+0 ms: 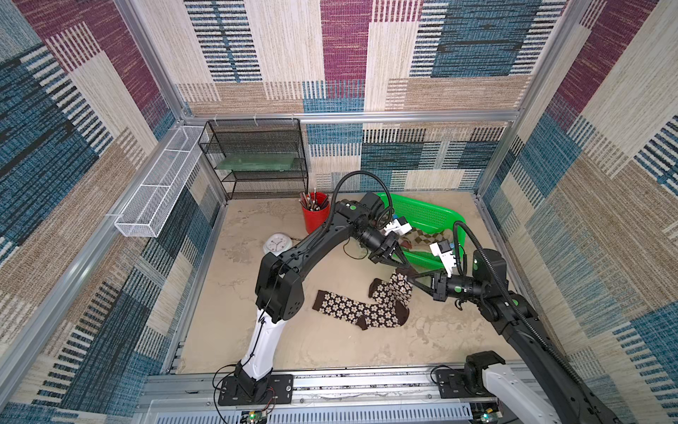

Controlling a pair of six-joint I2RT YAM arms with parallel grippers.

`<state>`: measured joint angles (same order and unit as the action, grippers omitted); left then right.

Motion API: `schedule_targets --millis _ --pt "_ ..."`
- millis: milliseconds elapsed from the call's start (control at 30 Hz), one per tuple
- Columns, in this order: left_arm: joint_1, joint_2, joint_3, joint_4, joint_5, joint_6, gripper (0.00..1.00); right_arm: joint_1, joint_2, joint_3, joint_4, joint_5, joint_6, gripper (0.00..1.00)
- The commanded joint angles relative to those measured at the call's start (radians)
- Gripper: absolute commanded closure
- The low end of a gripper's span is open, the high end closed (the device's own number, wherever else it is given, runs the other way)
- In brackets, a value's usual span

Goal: Place the socks together as a pair
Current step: Flatten out the sock.

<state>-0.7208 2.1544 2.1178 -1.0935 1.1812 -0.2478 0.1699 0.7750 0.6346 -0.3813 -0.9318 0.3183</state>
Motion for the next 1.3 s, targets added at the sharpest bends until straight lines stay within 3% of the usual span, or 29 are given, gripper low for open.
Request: schedule_targets --millis 0,233,300,333,367,600,733,800,867,967,1167,1267 --pt "0.0 -0.012 0.017 -0.006 0.019 0.018 1.0 0.002 -0.025 0.002 0.06 0.02 0.044 1.0" --pt "-0.001 -0.01 0.063 -0.008 0.013 0.007 1.0 0.005 -0.07 0.01 0.067 0.036 0.094 1.0" --pt "0.001 -0.01 0.075 -0.007 -0.001 0.003 0.76 0.005 -0.078 0.029 0.047 0.063 0.094 1.0" --pt "0.001 -0.01 0.085 -0.009 -0.011 -0.001 0.55 0.007 -0.083 0.046 0.028 0.082 0.089 1.0" --pt "0.004 -0.011 0.103 -0.009 -0.027 -0.008 0.0 0.006 -0.087 0.067 0.005 0.108 0.082 1.0" --pt "0.131 -0.094 0.231 -0.008 -0.334 -0.169 0.01 0.006 -0.131 0.252 -0.175 0.262 -0.028 1.0" --pt "0.243 -0.224 0.172 -0.002 -0.56 -0.188 0.01 0.006 -0.125 0.378 -0.291 0.354 -0.092 1.0" --pt "0.319 -0.316 0.04 0.053 -0.633 -0.229 0.01 0.008 -0.093 0.423 -0.333 0.364 -0.122 1.0" --pt "0.401 -0.438 -0.177 0.18 -0.672 -0.289 0.01 0.017 -0.06 0.433 -0.347 0.359 -0.142 1.0" --pt "0.485 -0.624 -0.466 0.279 -0.842 -0.314 0.01 0.07 0.011 0.405 -0.329 0.354 -0.151 1.0" --pt "0.542 -0.822 -0.761 0.272 -0.945 -0.198 0.01 0.432 0.267 0.414 -0.264 0.521 -0.136 1.0" --pt "0.55 -0.901 -0.888 0.296 -0.956 -0.179 0.01 0.522 0.44 0.441 -0.228 0.536 -0.099 1.0"
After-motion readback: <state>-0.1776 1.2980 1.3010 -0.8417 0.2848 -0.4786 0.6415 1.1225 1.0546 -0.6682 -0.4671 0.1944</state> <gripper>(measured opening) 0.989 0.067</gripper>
